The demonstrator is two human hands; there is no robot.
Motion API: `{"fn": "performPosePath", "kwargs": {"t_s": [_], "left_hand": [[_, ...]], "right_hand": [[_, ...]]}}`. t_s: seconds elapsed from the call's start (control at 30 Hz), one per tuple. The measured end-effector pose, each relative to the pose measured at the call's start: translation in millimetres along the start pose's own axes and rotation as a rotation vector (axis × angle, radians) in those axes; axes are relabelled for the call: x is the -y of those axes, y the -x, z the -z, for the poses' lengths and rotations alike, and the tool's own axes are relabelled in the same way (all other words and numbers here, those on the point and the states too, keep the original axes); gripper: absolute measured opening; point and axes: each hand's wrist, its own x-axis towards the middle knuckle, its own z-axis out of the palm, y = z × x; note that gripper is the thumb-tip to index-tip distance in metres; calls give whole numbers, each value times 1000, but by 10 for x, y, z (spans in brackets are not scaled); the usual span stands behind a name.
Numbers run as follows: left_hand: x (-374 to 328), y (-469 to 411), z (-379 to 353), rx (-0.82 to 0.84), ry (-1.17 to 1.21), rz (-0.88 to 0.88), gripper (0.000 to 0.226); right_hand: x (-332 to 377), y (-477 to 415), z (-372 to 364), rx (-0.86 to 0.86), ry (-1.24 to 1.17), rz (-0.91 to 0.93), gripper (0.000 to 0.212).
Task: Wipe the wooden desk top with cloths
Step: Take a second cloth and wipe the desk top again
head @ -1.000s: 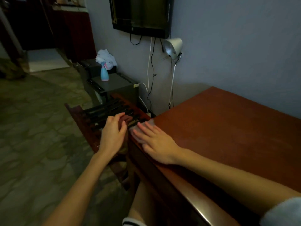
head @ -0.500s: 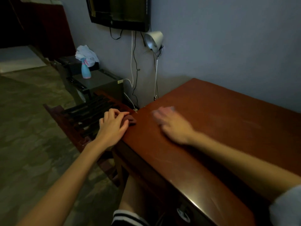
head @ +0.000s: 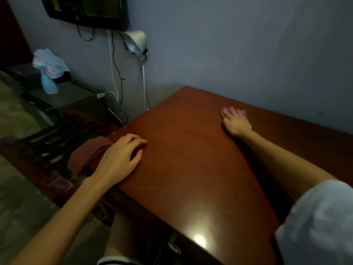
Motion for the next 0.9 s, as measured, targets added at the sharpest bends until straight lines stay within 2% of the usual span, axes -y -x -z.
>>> {"fn": "performPosePath", "kwargs": {"t_s": [0.07,0.17,0.23,0.33,0.37,0.4,0.47,0.57,0.6,0.63,0.7,0.8,0.9], "left_hand": [[-58,-95,-3,-32,-2,-5,26],[-201,-324,-84,-56,-48,-11,12],[-342,-451,-173,-39,-48,-11,12],[-459,-493,-281,-35,-23,13,23],[-465,-479,-287,-48,-22,26,25],[-463,-461,-274,-57,-23,39,27],[-445,-412,-243,-56,-27,54,29],[-449,-296,-210,-54,-26,55,29],[-452,-257,-207,-60,-23,50,29],[-454,-229,-205,-65,-21,46,28],[-464,-210,-195,-73,-22,38,28],[-491,-204,-187,-81,-43,30,28],[-496,-195,-203,-91,-58,45,27]], "right_hand": [[352,270,-120,12,-33,199,63],[973,1291,-271,1,-64,685,63],[1206,2090,-256,30,-106,1013,58],[1024,2357,-127,139,-121,1216,52],[846,2186,-87,147,-81,1198,55],[631,1918,-62,139,-46,1116,66],[23,1279,16,45,-38,752,83],[-877,687,236,-87,22,-32,56],[-1018,629,294,-83,18,-178,52],[-1012,617,312,-71,33,-229,50],[-678,720,262,-57,32,-108,51],[182,1241,123,46,5,224,63],[938,2090,-35,46,68,568,55]]}}
